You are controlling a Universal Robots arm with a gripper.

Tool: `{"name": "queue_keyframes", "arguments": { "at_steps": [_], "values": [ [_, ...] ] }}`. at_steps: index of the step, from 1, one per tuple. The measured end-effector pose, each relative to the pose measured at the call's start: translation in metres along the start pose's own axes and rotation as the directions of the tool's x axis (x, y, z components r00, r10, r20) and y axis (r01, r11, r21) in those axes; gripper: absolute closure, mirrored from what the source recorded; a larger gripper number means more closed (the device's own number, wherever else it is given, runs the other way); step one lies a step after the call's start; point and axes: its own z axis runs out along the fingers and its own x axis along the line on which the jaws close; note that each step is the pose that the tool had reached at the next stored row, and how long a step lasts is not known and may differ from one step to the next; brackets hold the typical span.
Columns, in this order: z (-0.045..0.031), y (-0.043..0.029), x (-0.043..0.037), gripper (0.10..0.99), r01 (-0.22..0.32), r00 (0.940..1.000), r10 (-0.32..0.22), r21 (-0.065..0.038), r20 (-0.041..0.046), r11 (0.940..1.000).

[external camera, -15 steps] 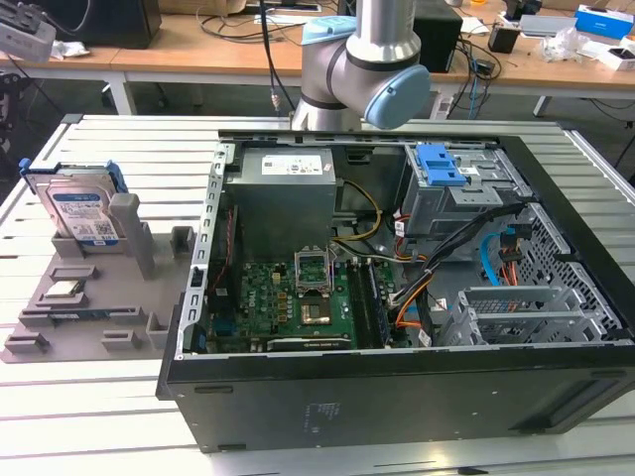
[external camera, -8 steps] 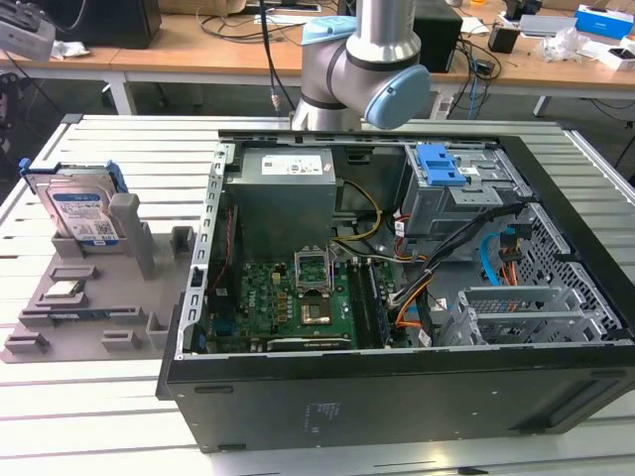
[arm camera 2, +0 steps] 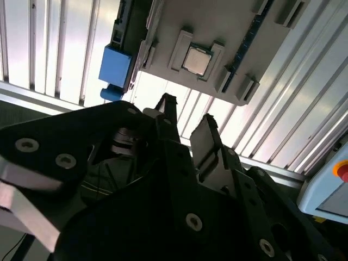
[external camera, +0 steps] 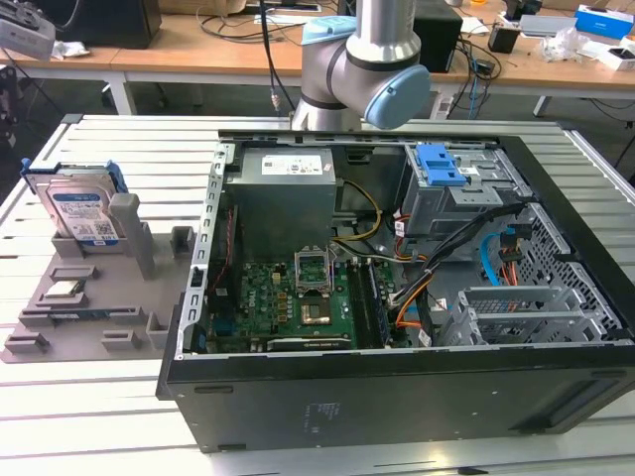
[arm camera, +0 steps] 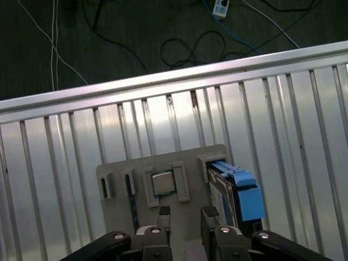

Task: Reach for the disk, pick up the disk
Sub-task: 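Pick up the disk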

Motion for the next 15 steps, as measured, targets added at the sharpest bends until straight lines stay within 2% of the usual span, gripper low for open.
{"name": "queue_keyframes", "arguments": {
  "at_steps": [1, 3, 7, 13, 15],
  "values": [
    [0.0, 0.0, 0.0, 0.729, 0.0, 1.0, 0.0, 0.0, 0.0, 1.0],
    [0.0, 0.0, 0.0, 0.604, 0.0, 1.0, 0.0, 0.0, 0.0, 1.0],
    [0.0, 0.0011, -0.006, 0.604, 0.0, 1.0, 0.0, 0.0, -0.0001, 1.0],
    [0.0001, 0.0058, -0.0338, 0.604, 0.0, 1.0, 0.0, 0.0, -0.0005, 1.0],
    [0.0002, 0.0081, -0.0475, 0.604, 0.0, 1.0, 0.0, 0.0, -0.0008, 1.0]
  ]
}}
